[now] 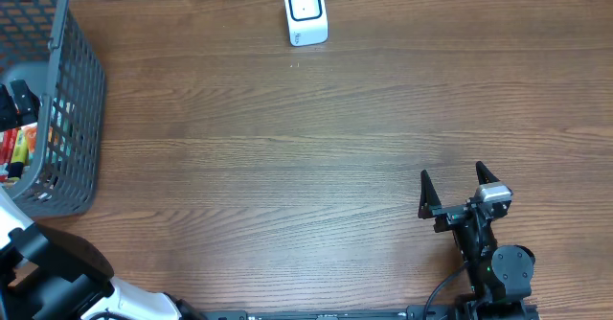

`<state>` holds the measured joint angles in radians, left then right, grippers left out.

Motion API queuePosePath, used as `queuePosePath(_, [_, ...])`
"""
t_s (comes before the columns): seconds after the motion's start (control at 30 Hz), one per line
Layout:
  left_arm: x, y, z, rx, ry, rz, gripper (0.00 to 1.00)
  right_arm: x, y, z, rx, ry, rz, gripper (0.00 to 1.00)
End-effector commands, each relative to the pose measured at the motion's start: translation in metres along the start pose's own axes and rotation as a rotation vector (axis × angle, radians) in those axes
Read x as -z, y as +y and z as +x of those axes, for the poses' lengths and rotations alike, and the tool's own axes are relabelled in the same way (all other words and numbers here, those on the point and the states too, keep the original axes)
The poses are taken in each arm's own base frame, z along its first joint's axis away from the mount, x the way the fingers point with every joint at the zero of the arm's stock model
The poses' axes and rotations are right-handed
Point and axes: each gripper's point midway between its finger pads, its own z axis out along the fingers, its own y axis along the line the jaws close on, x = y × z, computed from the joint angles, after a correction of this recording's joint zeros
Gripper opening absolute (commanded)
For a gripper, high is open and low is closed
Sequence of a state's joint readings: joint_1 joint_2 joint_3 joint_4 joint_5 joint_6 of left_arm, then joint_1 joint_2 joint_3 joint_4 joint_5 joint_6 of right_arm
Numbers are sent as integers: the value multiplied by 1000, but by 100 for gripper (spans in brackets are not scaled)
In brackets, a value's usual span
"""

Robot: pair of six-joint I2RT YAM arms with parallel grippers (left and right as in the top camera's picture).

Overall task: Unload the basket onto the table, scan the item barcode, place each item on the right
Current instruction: 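Grasp the green-and-white wipes pack in the basket with the left gripper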

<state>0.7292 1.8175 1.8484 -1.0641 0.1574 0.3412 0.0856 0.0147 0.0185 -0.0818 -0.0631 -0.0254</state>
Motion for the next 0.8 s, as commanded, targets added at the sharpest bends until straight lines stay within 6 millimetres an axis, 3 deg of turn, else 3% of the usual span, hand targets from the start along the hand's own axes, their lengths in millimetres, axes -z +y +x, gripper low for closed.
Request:
queuePosePath(0.0, [-27, -7, 9, -11, 44, 80, 100, 0, -2, 2, -7, -5, 12, 100])
queuePosePath(0.27, [-78, -15, 29, 15, 142, 169, 100, 0, -2, 2, -7, -6, 12, 100])
queuePosePath(0.77, [-141, -24, 75, 72, 323, 248, 100, 0, -2, 2, -7, -5, 12, 100])
